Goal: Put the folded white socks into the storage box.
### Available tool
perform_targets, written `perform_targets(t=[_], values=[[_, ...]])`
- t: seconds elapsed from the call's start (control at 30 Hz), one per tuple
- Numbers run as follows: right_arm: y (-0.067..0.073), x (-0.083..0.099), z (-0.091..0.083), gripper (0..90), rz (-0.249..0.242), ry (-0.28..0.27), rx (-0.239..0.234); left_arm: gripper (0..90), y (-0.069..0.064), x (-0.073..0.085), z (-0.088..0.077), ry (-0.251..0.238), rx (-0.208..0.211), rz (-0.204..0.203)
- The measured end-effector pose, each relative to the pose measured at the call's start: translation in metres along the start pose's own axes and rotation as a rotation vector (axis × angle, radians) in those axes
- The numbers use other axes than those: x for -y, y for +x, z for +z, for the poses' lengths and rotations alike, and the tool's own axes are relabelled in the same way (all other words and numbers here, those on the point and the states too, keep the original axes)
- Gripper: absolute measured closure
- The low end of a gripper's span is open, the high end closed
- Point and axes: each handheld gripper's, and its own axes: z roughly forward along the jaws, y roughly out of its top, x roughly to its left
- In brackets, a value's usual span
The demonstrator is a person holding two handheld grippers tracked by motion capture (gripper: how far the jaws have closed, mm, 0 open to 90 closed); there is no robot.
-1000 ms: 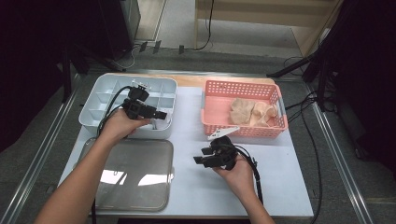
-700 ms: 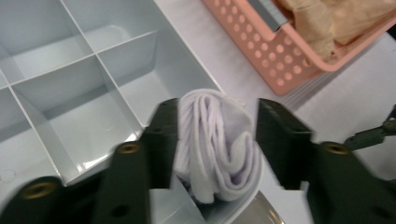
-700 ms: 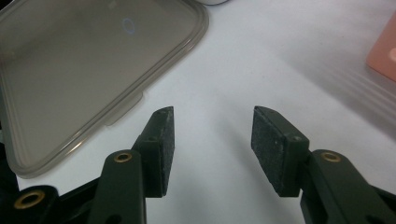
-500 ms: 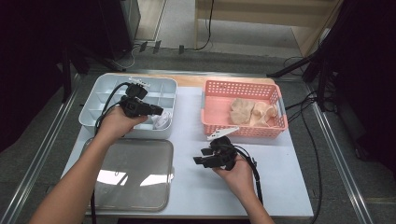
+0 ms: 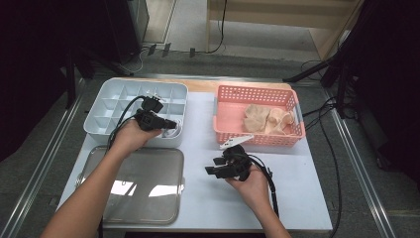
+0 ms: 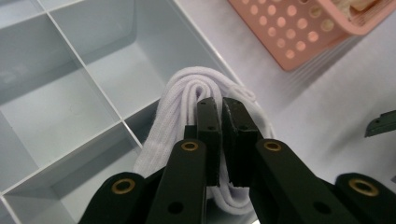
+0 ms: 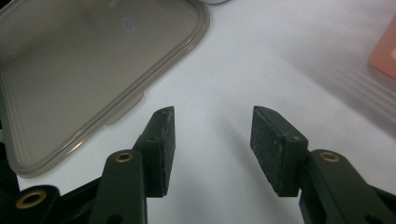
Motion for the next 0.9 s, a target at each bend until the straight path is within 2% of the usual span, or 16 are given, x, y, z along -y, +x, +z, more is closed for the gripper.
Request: perform_targets(t=[0.1,0.4,0.53,0.67,0.9], values=[[0.000,0.000,-0.001,51.5,0.001,-0.003,0.000,87.4,0.003,0.001,0.003,-0.005,0.003,-0.015],[-0.001,-0.001,-0.004,51.9,0.006,-0.014,0.003,86.1,0.003,0.002,0.001,-0.002,0.008,-0.015],[-0.004,-0.002,-0.009,52.0,0.007,-0.027,0.007,82.7,-0.001,0.001,-0.008,-0.021,0.003,-0.014],[-0.006,-0.003,-0.015,52.1,0.014,-0.039,0.014,77.1,-0.007,0.000,-0.018,-0.051,0.016,-0.003],[-0.011,-0.006,-0.026,52.2,0.023,-0.061,0.028,64.9,-0.021,0.003,-0.027,-0.055,0.027,0.025]])
